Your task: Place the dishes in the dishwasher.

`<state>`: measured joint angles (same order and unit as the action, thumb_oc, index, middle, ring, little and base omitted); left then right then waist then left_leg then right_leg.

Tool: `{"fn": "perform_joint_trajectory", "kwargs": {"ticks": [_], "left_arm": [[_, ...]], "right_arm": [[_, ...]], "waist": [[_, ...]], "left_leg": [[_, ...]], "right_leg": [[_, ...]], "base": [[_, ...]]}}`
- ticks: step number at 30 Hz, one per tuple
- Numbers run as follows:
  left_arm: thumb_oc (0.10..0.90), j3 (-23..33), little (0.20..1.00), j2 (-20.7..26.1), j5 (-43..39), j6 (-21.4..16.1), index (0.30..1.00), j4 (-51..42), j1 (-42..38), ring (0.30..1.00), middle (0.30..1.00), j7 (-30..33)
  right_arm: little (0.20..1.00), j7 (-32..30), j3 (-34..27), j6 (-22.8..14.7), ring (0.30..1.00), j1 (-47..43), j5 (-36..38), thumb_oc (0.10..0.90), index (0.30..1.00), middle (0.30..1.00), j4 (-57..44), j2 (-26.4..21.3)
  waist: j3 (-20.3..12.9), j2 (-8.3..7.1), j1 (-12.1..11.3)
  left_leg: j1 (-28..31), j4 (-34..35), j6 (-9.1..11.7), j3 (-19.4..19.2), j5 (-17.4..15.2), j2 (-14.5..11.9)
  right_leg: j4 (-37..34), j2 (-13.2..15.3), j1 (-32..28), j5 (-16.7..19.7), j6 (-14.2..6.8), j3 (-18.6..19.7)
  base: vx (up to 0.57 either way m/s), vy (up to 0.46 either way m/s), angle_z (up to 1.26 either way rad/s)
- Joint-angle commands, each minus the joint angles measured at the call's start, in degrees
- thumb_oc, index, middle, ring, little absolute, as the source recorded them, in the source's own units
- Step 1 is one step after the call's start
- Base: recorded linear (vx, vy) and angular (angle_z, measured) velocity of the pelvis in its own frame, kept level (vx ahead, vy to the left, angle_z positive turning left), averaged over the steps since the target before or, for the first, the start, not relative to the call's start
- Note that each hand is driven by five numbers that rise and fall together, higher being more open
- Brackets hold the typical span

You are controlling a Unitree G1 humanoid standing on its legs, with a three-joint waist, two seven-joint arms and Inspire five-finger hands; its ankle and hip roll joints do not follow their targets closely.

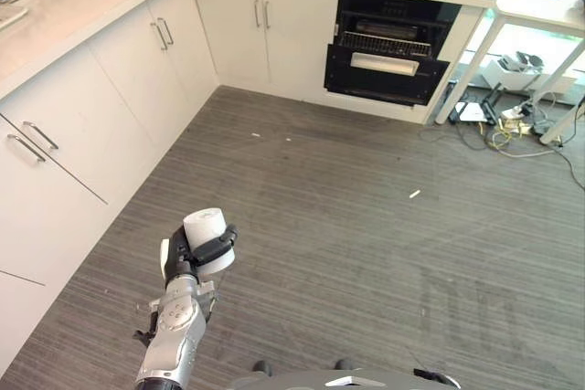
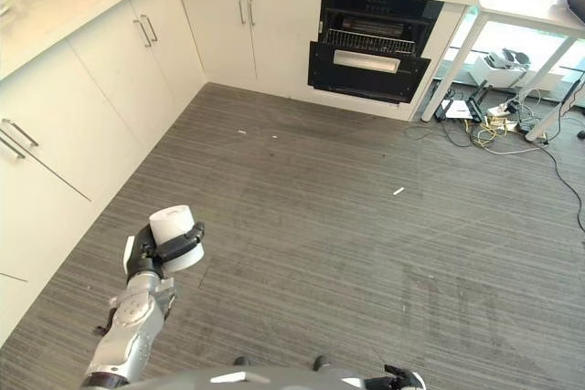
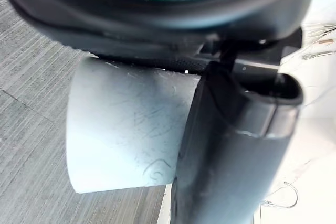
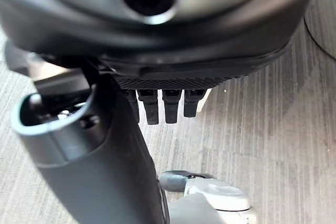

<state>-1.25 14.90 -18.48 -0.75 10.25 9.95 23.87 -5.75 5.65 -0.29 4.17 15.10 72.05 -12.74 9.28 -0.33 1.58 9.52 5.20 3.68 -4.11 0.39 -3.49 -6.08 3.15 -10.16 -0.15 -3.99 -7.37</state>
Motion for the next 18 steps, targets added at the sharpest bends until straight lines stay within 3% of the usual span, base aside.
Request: {"fn": "perform_joint_trajectory", "kwargs": {"ticks": [1, 3, 4, 10, 11, 12, 14, 15, 16, 18], "left_arm": [[0.400, 3.4, 0.300, 1.3, 3.2, -6.9, 0.300, -7.0, -4.8, 0.300, 0.300, 1.3], [0.400, 3.4, 0.300, 2.2, 4.6, -7.1, 0.300, -7.3, -5.6, 0.300, 0.300, 1.8], [0.400, 4.3, 0.300, 4.1, 7.8, -7.8, 0.300, -8.3, -6.8, 0.300, 0.300, 3.5], [0.400, 4.3, 0.300, 4.1, 7.8, -7.8, 0.300, -8.3, -6.8, 0.300, 0.300, 3.5], [0.400, 7.7, 0.300, 6.7, 17.1, -9.3, 0.300, -11.1, -9.4, 0.300, 0.300, 9.8], [0.400, 7.7, 0.300, 6.8, 17.2, -9.3, 0.300, -11.1, -9.4, 0.300, 0.300, 9.8], [0.400, 8.0, 0.300, 6.2, 17.9, -9.4, 0.300, -12.7, -8.8, 0.300, 0.300, 10.7], [0.400, 8.0, 0.300, 6.2, 17.9, -9.4, 0.300, -12.7, -8.8, 0.300, 0.300, 10.7], [0.400, 8.9, 0.300, 5.7, 18.3, -9.3, 0.300, -13.7, -8.0, 0.300, 0.300, 12.3], [0.400, 8.9, 0.300, 5.5, 18.0, -9.5, 0.300, -14.3, -7.5, 0.300, 0.300, 12.2]], "right_arm": [[0.900, -1.0, 1.3, -0.7, 0.900, -1.8, 2.1, 0.800, 0.900, 0.900, 1.9, -0.2], [0.900, -1.2, 0.8, -0.7, 0.900, -1.6, 2.5, 0.800, 0.900, 0.900, 2.2, -0.4], [0.900, -1.6, 0.7, -1.2, 0.900, -2.7, 2.9, 0.800, 0.900, 0.900, 2.2, -1.1], [0.900, -1.6, 0.7, -1.2, 0.900, -2.7, 2.9, 0.800, 0.900, 0.900, 2.2, -1.1], [0.900, -1.3, 1.5, -1.3, 0.900, -1.8, 0.2, 0.800, 0.900, 0.900, 2.4, -2.4], [0.900, -1.3, 1.5, -1.3, 0.900, -1.8, 0.2, 0.800, 0.900, 0.900, 2.4, -2.4], [0.900, -1.4, 1.7, -1.5, 0.900, -1.3, -1.1, 0.800, 0.900, 0.900, 2.8, -2.3], [0.900, -1.4, 1.7, -1.5, 0.900, -1.3, -1.1, 0.800, 0.900, 0.900, 2.8, -2.3], [0.900, -1.9, 3.1, -1.2, 0.900, -2.3, -3.6, 0.800, 0.900, 0.900, 3.7, -2.5], [0.900, -2.0, 3.5, -1.3, 0.900, -2.5, -4.4, 0.800, 0.900, 0.900, 4.1, -2.2]], "waist": [[-1.7, -0.96, 0.0], [-1.0, -0.61, 0.0], [1.4, -1.22, -0.5], [1.2, -1.17, -0.4], [4.5, -2.86, -4.9], [4.5, -2.94, -4.9], [3.5, -2.59, -6.4], [3.6, -2.66, -6.4], [2.5, -3.06, -9.3], [1.7, -3.42, -10.0]], "left_leg": [[-1.3, -0.2, -0.3, 1.1, -1.6, 3.1], [-1.8, -0.2, -0.1, 1.5, -1.3, 3.0], [-6.8, -11.2, 0.9, 1.4, -3.9, 3.5], [-7.3, -11.7, 0.9, 1.5, -4.2, 3.4], [-24.8, -21.7, 3.2, -10.4, 2.9, -3.2], [-24.7, -21.5, 3.1, -10.5, 3.0, -3.2], [-26.2, -10.8, 3.1, -12.1, 6.3, -4.4], [-26.0, -10.5, 3.1, -12.2, 6.4, -4.3], [-29.9, -3.5, 4.0, -8.6, 9.6, -7.0], [-28.8, -3.3, 4.3, -9.3, 11.4, -7.3]], "right_leg": [[1.1, -2.1, 2.4, -1.5, -0.3, -0.1], [1.2, -2.0, 2.6, -1.6, 0.0, -0.5], [2.5, -1.0, 3.4, -2.5, 0.8, -1.0], [2.6, -1.0, 3.6, -2.5, 0.8, -1.0], [1.4, 0.6, -4.2, -7.3, 0.4, -4.9], [1.4, 0.7, -4.2, -7.3, 0.4, -4.8], [1.3, 0.4, -7.3, -9.4, -1.0, -4.3], [1.3, 0.5, -7.4, -9.4, -1.0, -4.3], [2.0, 2.0, -12.1, -12.3, -2.0, -1.9], [3.0, 2.7, -13.4, -13.0, -2.4, -1.0]], "base": [[0.00, 0.000, 0.00], [0.03, -0.094, 0.00], [0.03, -0.148, 0.05], [0.08, -0.041, 0.19], [0.51, -0.137, 0.19], [0.72, -0.082, 0.47], [0.39, 0.096, 0.39], [0.76, 0.191, -0.13], [0.58, 0.144, -0.38], [0.74, 0.186, -0.51]]}}
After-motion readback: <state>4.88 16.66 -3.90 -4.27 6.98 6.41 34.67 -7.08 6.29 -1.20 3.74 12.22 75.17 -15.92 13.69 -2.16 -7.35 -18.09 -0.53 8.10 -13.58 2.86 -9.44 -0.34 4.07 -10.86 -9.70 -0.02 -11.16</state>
